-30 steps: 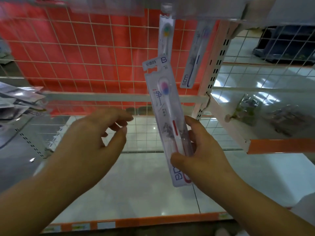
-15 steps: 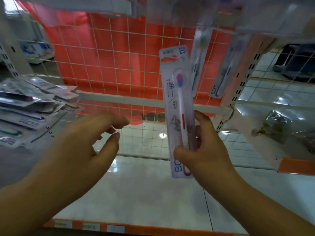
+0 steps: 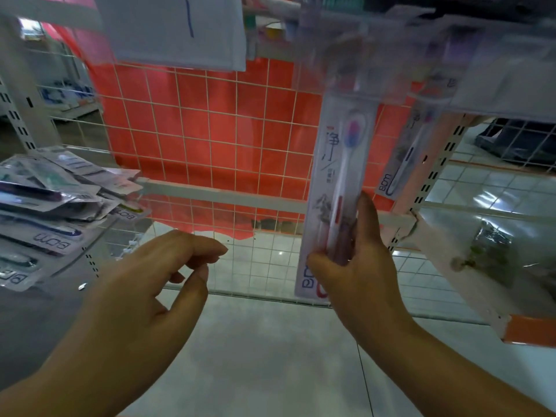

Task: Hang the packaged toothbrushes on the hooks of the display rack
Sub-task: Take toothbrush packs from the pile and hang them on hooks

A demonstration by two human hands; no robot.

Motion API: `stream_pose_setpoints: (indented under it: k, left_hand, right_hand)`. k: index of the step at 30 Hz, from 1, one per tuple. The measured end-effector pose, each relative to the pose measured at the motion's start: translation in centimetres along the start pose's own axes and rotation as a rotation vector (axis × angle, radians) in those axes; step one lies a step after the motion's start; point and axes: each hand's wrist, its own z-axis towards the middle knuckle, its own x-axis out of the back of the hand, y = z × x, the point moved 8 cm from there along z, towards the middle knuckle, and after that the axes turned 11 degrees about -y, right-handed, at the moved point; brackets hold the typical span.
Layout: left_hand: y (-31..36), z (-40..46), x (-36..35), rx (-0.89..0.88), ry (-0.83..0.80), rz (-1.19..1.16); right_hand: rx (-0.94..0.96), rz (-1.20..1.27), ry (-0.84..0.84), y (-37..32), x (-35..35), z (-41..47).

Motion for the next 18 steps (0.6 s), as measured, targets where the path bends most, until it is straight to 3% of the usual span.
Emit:
stream_pose_setpoints:
  k: [1,2,6,9,14,18]
  left_hand:
    - [0.0,0.1,0.0,-0.052,0.028,0.019]
    - [-0.8,0.2,1.0,-0.070,0.157,-0.007]
    - [3.6,-4.3,2.0,-0.469,0.573,0.126]
    - [4.9,-5.9,1.5,-0.559,0.625,0.176]
    - [7.8,-3.8,3.3,-0.538,0.708,0.162]
    - [9.0,-3.1,3.5,-0.524,0.692,0.266]
  right_hand:
    - [-0.006,-0.013,-0.015,0.0,-0.2,0.2]
    - [-0.009,-0.029,-0.028,-0.1,-0.4,0.5]
    - [-0.091,-0.084,-0.031,0.4,-0.9,2.3]
    - [-0.108,-0.162,-0.019,-0.1,-0.7,4.9]
    - [-0.054,-0.262,0.051,0.2,-0.6,9.1]
    - [-0.133,-0.319,0.080,0.2,-0.1,12.0]
